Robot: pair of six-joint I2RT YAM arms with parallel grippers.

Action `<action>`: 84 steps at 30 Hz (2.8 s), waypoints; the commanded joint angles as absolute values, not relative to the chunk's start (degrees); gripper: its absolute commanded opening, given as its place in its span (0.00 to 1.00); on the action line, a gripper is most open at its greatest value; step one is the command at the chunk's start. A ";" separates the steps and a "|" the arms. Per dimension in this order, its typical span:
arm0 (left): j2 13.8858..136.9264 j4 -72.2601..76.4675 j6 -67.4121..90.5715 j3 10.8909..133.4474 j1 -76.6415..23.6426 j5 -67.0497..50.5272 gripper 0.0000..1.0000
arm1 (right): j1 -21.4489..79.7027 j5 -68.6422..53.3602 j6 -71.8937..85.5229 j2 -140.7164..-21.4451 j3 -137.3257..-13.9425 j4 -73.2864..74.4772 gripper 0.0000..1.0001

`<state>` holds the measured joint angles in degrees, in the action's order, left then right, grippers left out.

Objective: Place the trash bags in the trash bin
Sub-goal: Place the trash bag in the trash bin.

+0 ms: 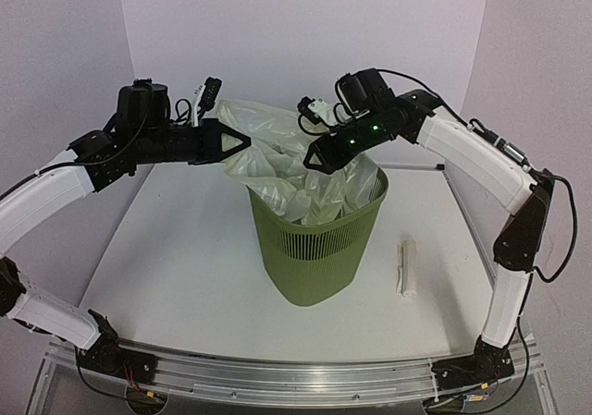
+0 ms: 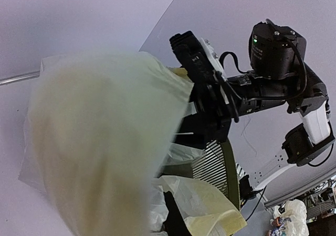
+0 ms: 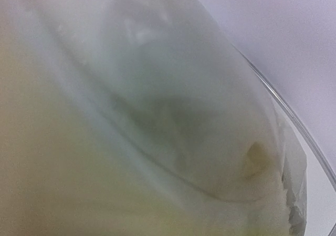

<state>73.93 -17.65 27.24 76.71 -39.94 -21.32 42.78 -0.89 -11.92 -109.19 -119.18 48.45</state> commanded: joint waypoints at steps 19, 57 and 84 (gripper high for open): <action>78.69 -20.16 23.97 86.07 -39.90 -15.63 0.00 | 42.54 -24.57 2.43 -100.44 -121.12 62.29 0.00; 78.06 -26.36 21.61 95.45 -39.82 -14.64 0.00 | 30.60 -42.11 43.79 -92.69 -107.32 33.09 0.00; 102.24 -33.89 18.37 108.65 -35.86 -10.91 0.00 | 18.83 -39.70 34.01 -101.82 -111.35 39.03 0.00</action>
